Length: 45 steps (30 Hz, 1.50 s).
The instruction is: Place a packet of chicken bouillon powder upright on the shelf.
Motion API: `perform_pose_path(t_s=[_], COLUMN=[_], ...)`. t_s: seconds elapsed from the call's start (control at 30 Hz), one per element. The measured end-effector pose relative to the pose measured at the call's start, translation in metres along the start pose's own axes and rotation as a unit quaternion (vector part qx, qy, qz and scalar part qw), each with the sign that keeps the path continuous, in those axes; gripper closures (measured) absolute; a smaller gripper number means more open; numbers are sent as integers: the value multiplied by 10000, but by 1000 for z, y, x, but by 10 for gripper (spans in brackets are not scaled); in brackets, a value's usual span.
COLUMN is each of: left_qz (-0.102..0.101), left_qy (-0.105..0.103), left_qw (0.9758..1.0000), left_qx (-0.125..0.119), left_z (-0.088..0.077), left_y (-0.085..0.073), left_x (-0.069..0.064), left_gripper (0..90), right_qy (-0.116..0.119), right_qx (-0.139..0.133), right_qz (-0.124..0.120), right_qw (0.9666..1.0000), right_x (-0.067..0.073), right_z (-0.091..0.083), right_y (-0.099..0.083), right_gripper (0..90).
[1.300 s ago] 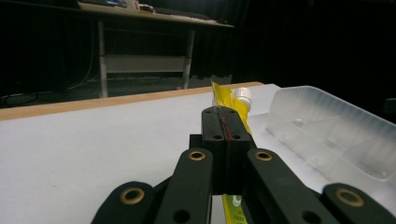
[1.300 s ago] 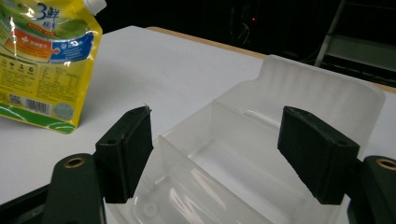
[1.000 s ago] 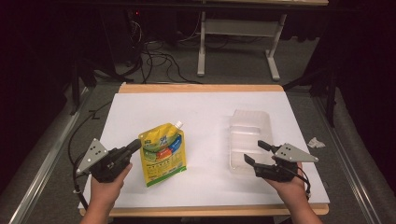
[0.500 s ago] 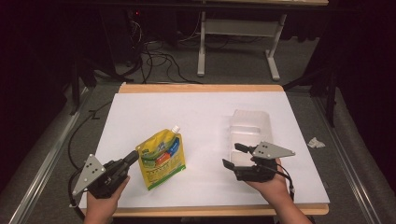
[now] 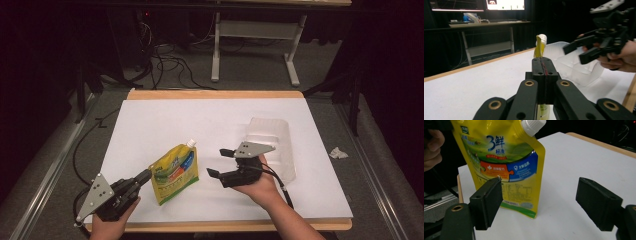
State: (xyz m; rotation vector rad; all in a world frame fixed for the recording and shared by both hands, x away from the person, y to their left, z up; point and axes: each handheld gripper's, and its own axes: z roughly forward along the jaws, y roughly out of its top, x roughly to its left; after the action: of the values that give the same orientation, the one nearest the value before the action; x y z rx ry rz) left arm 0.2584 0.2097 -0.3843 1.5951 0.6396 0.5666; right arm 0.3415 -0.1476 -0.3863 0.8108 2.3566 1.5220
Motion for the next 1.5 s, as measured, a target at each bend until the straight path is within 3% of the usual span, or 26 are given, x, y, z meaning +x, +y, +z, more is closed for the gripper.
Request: perform_pose_path(t_s=[0.2, 0.43, 0.6, 0.93, 1.1, 1.13, 1.17, 1.2, 1.23, 1.27, 1.33, 1.5], left_qz=[120, 196, 191, 123, 88, 81, 70, 57, 45, 36, 22, -63], left_qy=[-123, -221, -235, -213, -99, -83, -68, -56, -44, -33, -6, 150], left_qw=[9998, 9996, 9995, 9997, 9999, 9999, 9999, 9999, 10000, 10000, 10000, 9998], left_qx=[25, 48, 48, 56, 52, 57, 67, 61, 63, 72, 74, 110], left_z=[-5, -8, -7, -8, -9, -9, -9, -9, -9, -9, -9, -9], left_y=[-1, -2, -2, -2, -2, -3, -3, -3, -3, -3, -3, -5], left_x=[-9, -14, -14, -10, -9, -8, -7, -7, -7, -6, -6, 0], left_gripper=[900, 900, 900, 900, 900, 900, 900, 900, 900, 900, 900, 900], right_qy=[341, 625, 866, 1155, 1114, 1125, 1125, 1126, 1147, 1147, 1234, 1378], right_qx=[64, -48, 96, 250, 220, 163, 163, 134, 113, 113, 87, 139], right_qz=[-29, 0, 22, -163, -211, -234, -234, -204, -213, -213, -225, -349], right_qw=[9994, 9980, 9962, 9929, 9933, 9932, 9932, 9933, 9931, 9931, 9921, 9898], right_x=[2, 2, 1, 7, 6, 4, 4, 2, 1, 1, -2, -3], right_z=[29, 47, 67, 79, 73, 69, 69, 65, 63, 63, 58, 54], right_y=[12, 19, 25, 25, 22, 20, 20, 18, 16, 16, 13, 11], right_gripper=[176, 161, 169, 226, 320, 384, 384, 483, 526, 526, 617, 716])
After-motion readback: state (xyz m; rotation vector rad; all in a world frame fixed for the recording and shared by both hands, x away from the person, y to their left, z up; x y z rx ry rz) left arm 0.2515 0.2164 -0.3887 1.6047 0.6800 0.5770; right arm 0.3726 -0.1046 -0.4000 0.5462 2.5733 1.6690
